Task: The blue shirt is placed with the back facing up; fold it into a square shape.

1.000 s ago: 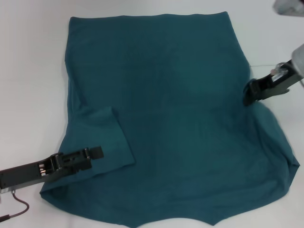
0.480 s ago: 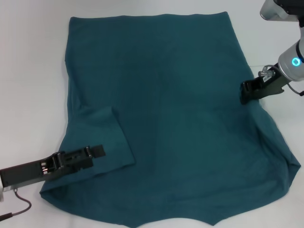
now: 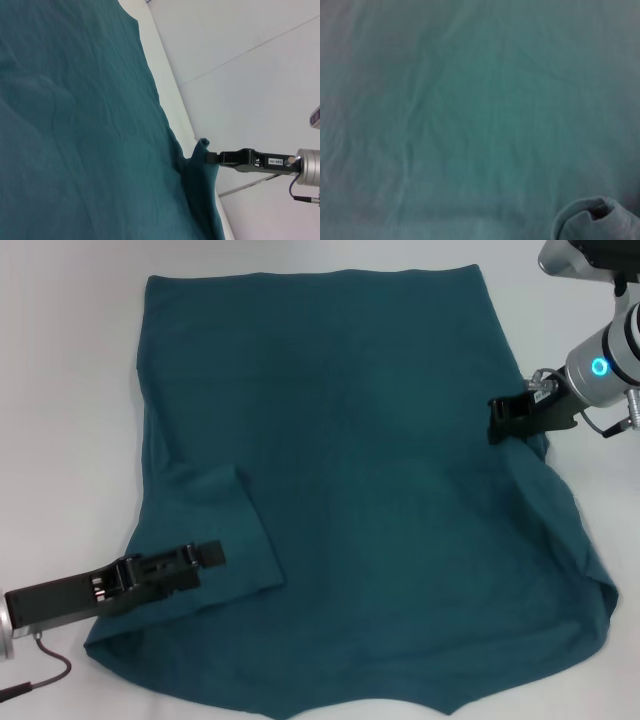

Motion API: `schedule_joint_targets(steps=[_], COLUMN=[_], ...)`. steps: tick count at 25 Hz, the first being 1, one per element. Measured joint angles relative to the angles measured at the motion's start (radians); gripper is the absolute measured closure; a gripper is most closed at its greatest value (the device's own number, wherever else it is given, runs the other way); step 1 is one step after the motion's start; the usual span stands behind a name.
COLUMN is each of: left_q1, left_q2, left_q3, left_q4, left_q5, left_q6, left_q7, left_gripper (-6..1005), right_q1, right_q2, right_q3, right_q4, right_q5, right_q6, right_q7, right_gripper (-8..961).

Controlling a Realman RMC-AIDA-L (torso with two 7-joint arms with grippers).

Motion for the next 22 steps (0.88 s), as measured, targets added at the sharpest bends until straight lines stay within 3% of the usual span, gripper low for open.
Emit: schedule_joint_targets(steps=[6, 22], left_q1=[-0.002, -0.002], left_q2=[0.0, 0.0], left_q3=[0.006, 0.001], left_q4=[0.0, 0.0], left_q5=[0.0, 0.0], left_q6=[-0.01, -0.011], left_q7=[-0.008, -0.008], left_gripper=[94, 93], right_q1=[0.001, -0.003], right_q2=[0.001, 0.008], right_q3=[0.029, 0.03], right_q4=[0.002, 0.01], right_q5=[0.001, 0.063], right_q6=[0.018, 0.014], right_q7=[0.006, -0.027], right_gripper=[912, 793])
